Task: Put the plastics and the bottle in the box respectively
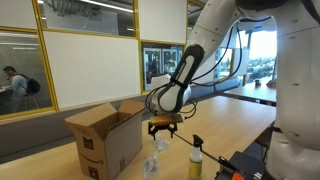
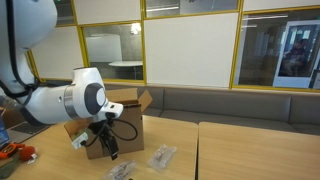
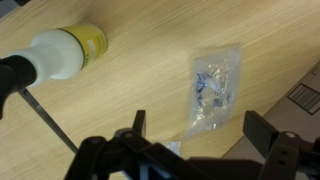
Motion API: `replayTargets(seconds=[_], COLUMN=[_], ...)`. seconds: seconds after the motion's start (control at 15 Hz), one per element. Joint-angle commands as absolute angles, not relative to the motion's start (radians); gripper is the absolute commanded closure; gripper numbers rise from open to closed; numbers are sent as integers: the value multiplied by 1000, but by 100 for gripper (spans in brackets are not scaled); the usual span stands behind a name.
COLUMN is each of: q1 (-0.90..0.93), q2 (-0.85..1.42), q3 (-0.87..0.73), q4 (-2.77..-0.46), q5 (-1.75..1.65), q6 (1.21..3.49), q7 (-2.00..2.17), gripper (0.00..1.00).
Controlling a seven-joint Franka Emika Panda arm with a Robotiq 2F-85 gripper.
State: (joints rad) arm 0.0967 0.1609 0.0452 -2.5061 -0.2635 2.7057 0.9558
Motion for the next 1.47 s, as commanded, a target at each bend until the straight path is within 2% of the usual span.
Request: replayTargets(seconds=[0.0,0.87,1.4], q1=[104,89,105], q2=[287,637,787], q3=[33,91,68], q4=[-2464,-2238,-2109], q5=[-176,173,236], q6=[2821,2936,2929], q7=[884,544,442], gripper=[0,0,0])
